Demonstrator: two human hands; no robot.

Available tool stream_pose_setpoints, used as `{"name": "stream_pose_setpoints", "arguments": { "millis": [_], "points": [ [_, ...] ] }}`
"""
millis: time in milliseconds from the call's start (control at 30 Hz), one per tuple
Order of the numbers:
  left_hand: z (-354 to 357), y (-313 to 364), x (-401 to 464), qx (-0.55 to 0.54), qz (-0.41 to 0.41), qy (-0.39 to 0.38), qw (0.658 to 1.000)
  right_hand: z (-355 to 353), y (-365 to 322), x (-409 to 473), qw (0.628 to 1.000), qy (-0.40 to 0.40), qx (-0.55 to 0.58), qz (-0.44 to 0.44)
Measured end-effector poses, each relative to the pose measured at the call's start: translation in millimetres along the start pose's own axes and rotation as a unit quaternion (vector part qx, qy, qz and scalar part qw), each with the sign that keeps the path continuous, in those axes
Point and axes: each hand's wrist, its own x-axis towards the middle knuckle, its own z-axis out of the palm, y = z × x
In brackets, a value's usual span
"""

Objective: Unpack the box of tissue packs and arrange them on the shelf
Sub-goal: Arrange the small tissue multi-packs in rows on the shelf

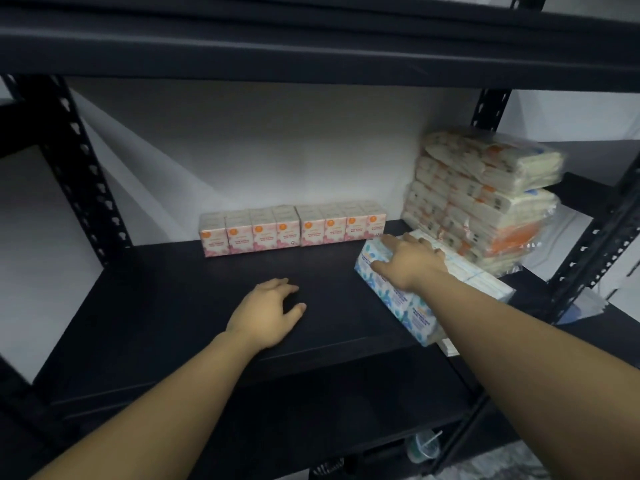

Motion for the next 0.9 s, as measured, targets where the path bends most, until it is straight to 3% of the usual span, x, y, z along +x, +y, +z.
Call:
{"name": "stream_pose_setpoints", "arguments": {
  "millis": [200,333,533,667,900],
  "points": [
    [-8,11,-37,0.010,-0.032,-0.015,0.999,-19,-4,-13,0.996,0.014,0.085,-0.018],
    [-6,27,-69,0.013,-0.041,0.018,0.999,-25,-15,-48,0.987,0.068,0.039,-0.139],
    [22,55,-131,0.055,-0.022,0.093,0.994,29,-14,-144,0.939,0.089,0.141,-0.301],
    [64,59,-188,0.073,-0.015,0.125,0.989,90,13,-189,0.929,0.013,0.163,-0.332],
    [158,31,-269,0.025,-0.125,-0.006,0.992,220,63,-233,0.935,-0.141,0.164,-0.280]
  ]
}}
